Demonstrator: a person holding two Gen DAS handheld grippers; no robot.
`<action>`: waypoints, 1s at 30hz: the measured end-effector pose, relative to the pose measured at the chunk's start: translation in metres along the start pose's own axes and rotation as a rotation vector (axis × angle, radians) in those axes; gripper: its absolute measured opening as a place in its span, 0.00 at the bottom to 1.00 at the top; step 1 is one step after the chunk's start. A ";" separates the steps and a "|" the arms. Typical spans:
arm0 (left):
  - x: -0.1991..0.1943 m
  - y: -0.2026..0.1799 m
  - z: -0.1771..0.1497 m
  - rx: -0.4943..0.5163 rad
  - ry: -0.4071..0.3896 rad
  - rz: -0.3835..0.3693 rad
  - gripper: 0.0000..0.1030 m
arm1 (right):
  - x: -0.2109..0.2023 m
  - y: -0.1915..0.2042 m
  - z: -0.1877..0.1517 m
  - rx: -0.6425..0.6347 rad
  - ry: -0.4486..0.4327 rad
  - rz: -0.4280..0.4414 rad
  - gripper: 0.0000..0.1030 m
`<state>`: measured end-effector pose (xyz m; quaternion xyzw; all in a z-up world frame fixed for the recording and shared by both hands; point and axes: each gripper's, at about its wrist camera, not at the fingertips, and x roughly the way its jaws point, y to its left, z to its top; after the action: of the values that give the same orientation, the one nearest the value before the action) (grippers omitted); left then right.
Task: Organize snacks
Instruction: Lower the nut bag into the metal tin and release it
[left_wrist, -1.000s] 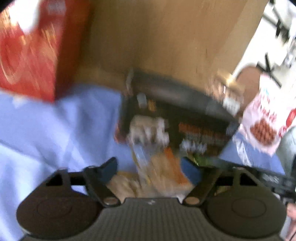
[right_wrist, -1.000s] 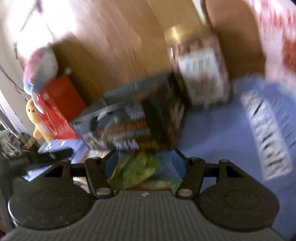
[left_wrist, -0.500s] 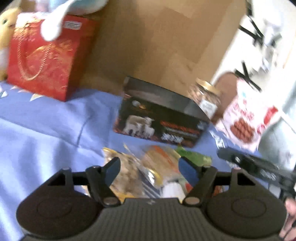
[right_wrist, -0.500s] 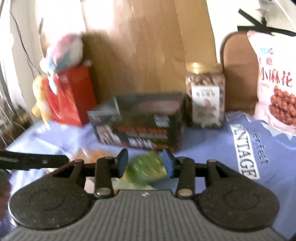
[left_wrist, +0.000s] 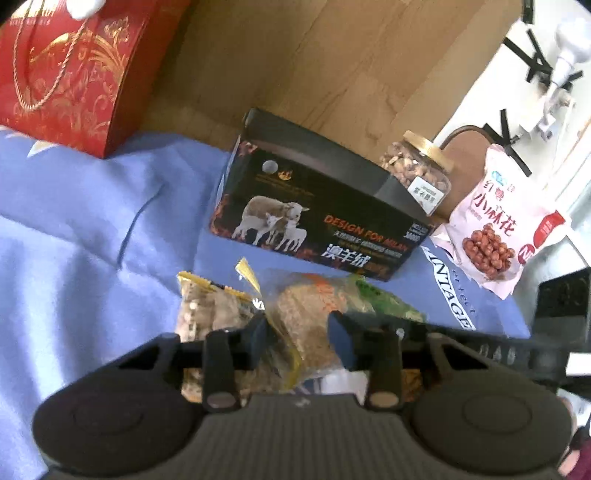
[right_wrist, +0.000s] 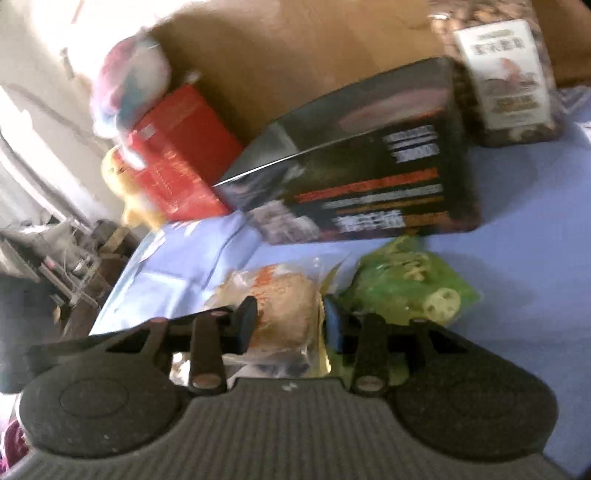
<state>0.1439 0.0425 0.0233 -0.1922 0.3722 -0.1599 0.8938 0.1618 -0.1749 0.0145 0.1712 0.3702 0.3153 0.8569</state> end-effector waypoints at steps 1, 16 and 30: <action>-0.002 0.000 -0.001 -0.006 0.002 -0.008 0.32 | -0.002 0.004 -0.003 -0.017 -0.009 -0.006 0.35; 0.005 -0.052 0.098 0.101 -0.205 -0.038 0.33 | -0.024 0.038 0.061 -0.313 -0.381 -0.205 0.32; 0.038 -0.038 0.105 0.104 -0.156 0.072 0.40 | 0.010 0.001 0.079 -0.197 -0.338 -0.281 0.50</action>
<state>0.2401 0.0162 0.0857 -0.1441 0.2994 -0.1313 0.9340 0.2255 -0.1720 0.0621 0.0840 0.2090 0.1943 0.9547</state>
